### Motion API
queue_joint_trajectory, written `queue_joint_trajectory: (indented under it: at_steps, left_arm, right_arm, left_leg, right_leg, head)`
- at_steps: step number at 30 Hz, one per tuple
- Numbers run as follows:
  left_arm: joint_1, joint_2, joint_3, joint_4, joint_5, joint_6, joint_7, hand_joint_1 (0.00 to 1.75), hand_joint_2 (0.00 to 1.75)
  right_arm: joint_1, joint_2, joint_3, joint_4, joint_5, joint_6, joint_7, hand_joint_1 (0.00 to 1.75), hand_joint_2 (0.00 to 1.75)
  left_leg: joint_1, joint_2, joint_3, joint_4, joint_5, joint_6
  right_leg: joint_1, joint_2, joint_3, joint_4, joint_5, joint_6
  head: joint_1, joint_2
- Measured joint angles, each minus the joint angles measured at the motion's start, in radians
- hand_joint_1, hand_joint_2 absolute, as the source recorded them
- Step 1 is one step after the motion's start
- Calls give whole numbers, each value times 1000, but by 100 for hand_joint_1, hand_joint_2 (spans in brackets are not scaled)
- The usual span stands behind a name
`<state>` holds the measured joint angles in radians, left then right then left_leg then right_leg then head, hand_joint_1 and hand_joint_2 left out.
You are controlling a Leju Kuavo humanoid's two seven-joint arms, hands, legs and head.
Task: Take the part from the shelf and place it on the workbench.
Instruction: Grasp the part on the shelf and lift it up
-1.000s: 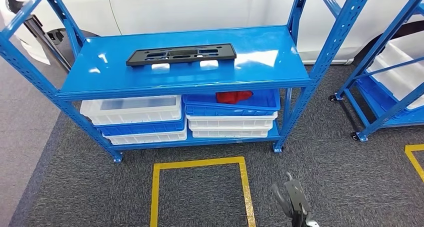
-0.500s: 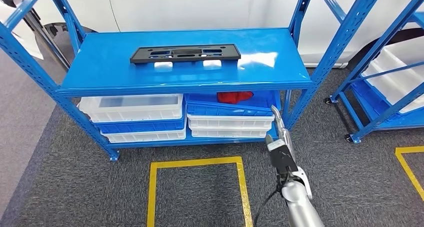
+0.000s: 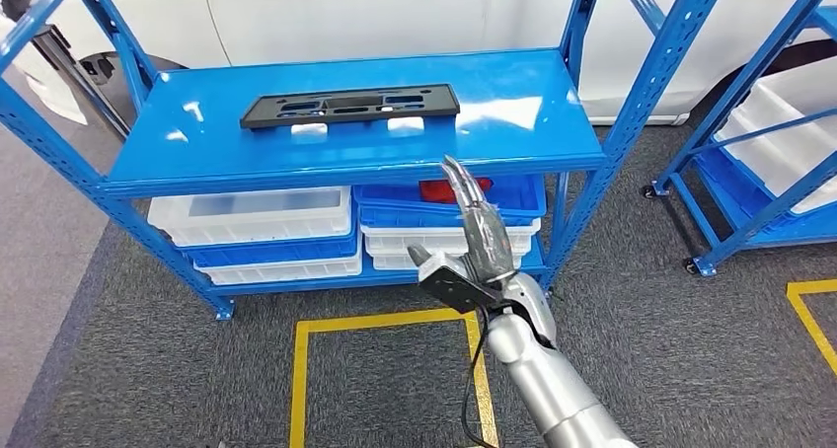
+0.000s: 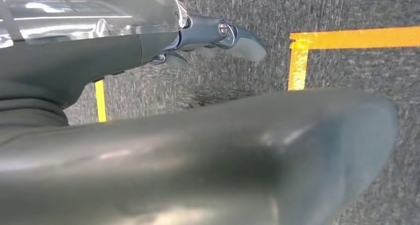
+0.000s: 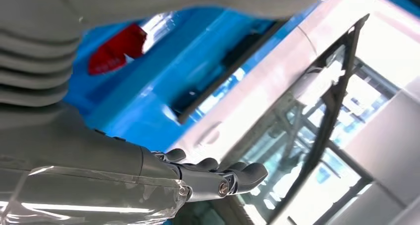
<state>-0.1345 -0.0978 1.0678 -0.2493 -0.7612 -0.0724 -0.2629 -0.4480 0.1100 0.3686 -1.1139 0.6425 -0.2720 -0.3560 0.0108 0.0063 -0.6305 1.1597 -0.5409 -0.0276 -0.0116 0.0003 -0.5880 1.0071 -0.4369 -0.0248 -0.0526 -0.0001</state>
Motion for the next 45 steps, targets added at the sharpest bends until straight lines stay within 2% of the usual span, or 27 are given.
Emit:
queue_joint_trajectory:
  at_steps: [2, 3, 4, 6, 7, 9, 11, 13, 14, 16, 17, 18, 19, 20, 21, 23, 25, 28, 30, 32, 33, 34, 36, 38, 39, 43, 45]
  left_arm:
    - [-1, 0, 6, 3, -8, 0, 0, 0, 0]
    - [-1, 0, 9, 4, -12, 0, 1, 0, 0]
    - [-2, 0, 13, 5, -16, 0, 1, 0, 0]
    - [-5, 0, 19, 6, -23, 0, 1, 0, 0]
    - [-8, -1, 21, 6, -27, 0, 1, 0, 0]
    - [-13, -1, 23, 7, -33, 1, 2, 0, 0]
    - [-14, -3, 26, 8, -40, 1, 3, 0, 0]
    - [-17, -4, 30, 9, -48, 1, 4, 0, 0]
    - [-20, -5, 31, 10, -51, 1, 4, 0, 0]
    - [-25, -5, 32, 10, -58, 1, 5, 0, 0]
    - [-26, -5, 34, 11, -61, 1, 6, 0, 0]
    - [-26, -5, 36, 11, -63, 1, 6, 0, 0]
    - [-26, -5, 39, 12, -65, 1, 7, 0, 0]
    - [-27, -5, 41, 13, -67, 1, 8, 0, 0]
    - [-27, -7, 43, 15, -69, 1, 8, 0, 0]
    - [-30, -11, 46, 16, -75, 1, 9, 0, 0]
    - [-32, -12, 47, 17, -79, 0, 9, 0, 0]
    - [-36, -12, 48, 17, -85, 0, 10, 0, 0]
    - [-37, -13, 48, 18, -89, 0, 11, 0, 0]
    - [-37, -13, 48, 18, -94, 0, 13, 0, 0]
    - [-36, -13, 48, 18, -95, 0, 14, 0, 0]
    - [-35, -12, 48, 18, -95, 0, 15, 0, 0]
    - [-35, -11, 48, 18, -95, 0, 17, 0, 0]
    - [-35, -10, 48, 19, -95, 0, 17, 0, 0]
    - [-35, -10, 48, 20, -95, 0, 17, 0, 0]
    - [-33, -10, 49, 21, -95, 0, 18, 0, 0]
    - [-34, -9, 49, 21, -95, 1, 18, 0, 0]
  right_arm:
    - [-29, 12, 34, 35, 38, -22, 16, 0, 175]
    - [-42, 18, 49, 54, 57, -32, 24, 0, 175]
    - [-55, 25, 65, 72, 76, -43, 32, 0, 131]
    - [-86, 39, 93, 106, 112, -63, 48, 0, 44]
    - [-101, 45, 104, 119, 127, -71, 55, 0, 0]
    - [-128, 56, 126, 149, 158, -88, 69, 0, 0]
    - [-158, 69, 151, 195, 197, -107, 88, 0, 0]
    - [-197, 81, 178, 247, 246, -131, 112, 0, 0]
    - [-216, 86, 191, 272, 271, -145, 126, 0, 0]
    - [-245, 94, 213, 322, 320, -170, 154, 0, 0]
    - [-257, 97, 224, 349, 343, -180, 169, 0, 0]
    - [-267, 100, 233, 375, 366, -189, 185, 0, 0]
    - [-279, 103, 242, 399, 388, -197, 200, 0, 0]
    - [-293, 107, 249, 421, 411, -207, 217, 0, 0]
    - [-308, 111, 255, 442, 434, -217, 233, 0, 0]
    - [-342, 119, 264, 485, 479, -240, 266, 0, 0]
    - [-369, 124, 270, 527, 519, -260, 299, 0, 0]
    - [-398, 128, 273, 576, 585, -290, 355, 0, 0]
    - [-415, 132, 273, 603, 626, -312, 391, 0, 0]
    - [-425, 135, 273, 631, 657, -327, 420, 0, 0]
    - [-426, 135, 273, 642, 668, -330, 432, 0, 0]
    - [-426, 135, 273, 651, 677, -334, 442, 0, 0]
    - [-428, 136, 272, 664, 687, -341, 456, 0, 0]
    - [-432, 136, 271, 673, 691, -349, 466, 0, 0]
    - [-434, 137, 271, 677, 691, -352, 468, 0, 0]
    - [-440, 138, 269, 687, 690, -354, 468, 0, 0]
    - [-444, 138, 268, 691, 689, -355, 468, 0, 0]
  left_leg:
    - [2, 0, -62, 119, -39, -7]
    - [3, 0, -75, 135, -31, -9]
    - [4, 0, -69, 112, -5, -10]
    - [8, 0, -13, -21, 71, -10]
    - [7, -1, 15, -84, 95, -7]
    - [5, -5, 38, -142, 107, 3]
    - [4, -6, 36, -146, 109, 18]
    - [6, -5, 36, -151, 113, 31]
    - [6, -5, 37, -152, 114, 37]
    - [4, -5, 37, -152, 113, 44]
    - [3, -5, 37, -152, 112, 46]
    - [2, -6, 38, -152, 111, 47]
    - [0, -6, 38, -151, 111, 48]
    - [-3, -7, 40, -150, 110, 47]
    - [-4, -7, 42, -150, 108, 47]
    - [-9, -6, 42, -148, 105, 42]
    - [-10, -5, 41, -149, 103, 33]
    - [-10, -3, 40, -134, 89, 18]
    - [-5, -4, 1, -47, 43, 9]
    - [0, -4, -69, 87, -6, 0]
    - [3, -4, -93, 125, -10, -4]
    - [6, -4, -101, 129, 6, -7]
    - [13, -3, -58, 21, 82, -12]
    - [13, -4, 0, -103, 129, -9]
    - [12, -5, 15, -135, 133, -3]
    - [10, -7, 27, -148, 120, 29]
    - [10, -8, 36, -151, 114, 40]
  right_leg:
    - [1, 0, 0, 1, -1, -2]
    - [1, 1, 1, 1, -2, -2]
    - [0, 2, 2, 2, -3, -1]
    - [-1, 5, 5, 4, -7, 5]
    - [1, 6, 5, 6, -9, 9]
    - [4, 6, 1, 8, -9, 20]
    - [5, 6, -4, 8, -8, 31]
    - [3, 5, -16, 35, -27, 40]
    - [1, 5, -36, 79, -51, 43]
    - [1, 4, -101, 215, -110, 46]
    - [0, 4, -133, 274, -126, 46]
    - [1, 4, -150, 302, -125, 45]
    - [1, 4, -149, 289, -104, 41]
    - [4, 4, -128, 238, -70, 35]
    - [8, 3, -97, 165, -32, 25]
    - [16, 0, -44, 46, 11, 10]
    - [20, -1, -29, 13, 11, 6]
    - [12, 1, -18, -5, 15, 1]
    - [7, 0, -7, -14, 15, -4]
    - [6, 0, -2, -14, 11, -7]
    - [6, 1, 2, -13, 8, -6]
    - [5, 2, 6, -13, 4, -4]
    - [2, 5, 19, -10, -8, 4]
    - [3, 7, 27, -5, -20, 15]
    - [5, 8, 28, -3, -24, 21]
    - [6, 7, 22, 20, -32, 39]
    - [3, 5, -22, 104, -66, 46]
  head:
    - [0, 0]
    - [0, 0]
    - [0, 0]
    - [0, 0]
    - [0, 0]
    - [0, 0]
    - [0, 0]
    - [0, 0]
    - [0, 0]
    - [0, 0]
    - [0, 0]
    - [0, 0]
    - [0, 0]
    - [0, 0]
    - [0, 0]
    - [0, 0]
    - [0, 0]
    - [0, 0]
    - [0, 0]
    - [0, 0]
    - [0, 0]
    - [0, 0]
    - [0, 0]
    - [0, 0]
    - [0, 0]
    - [0, 0]
    - [0, 0]
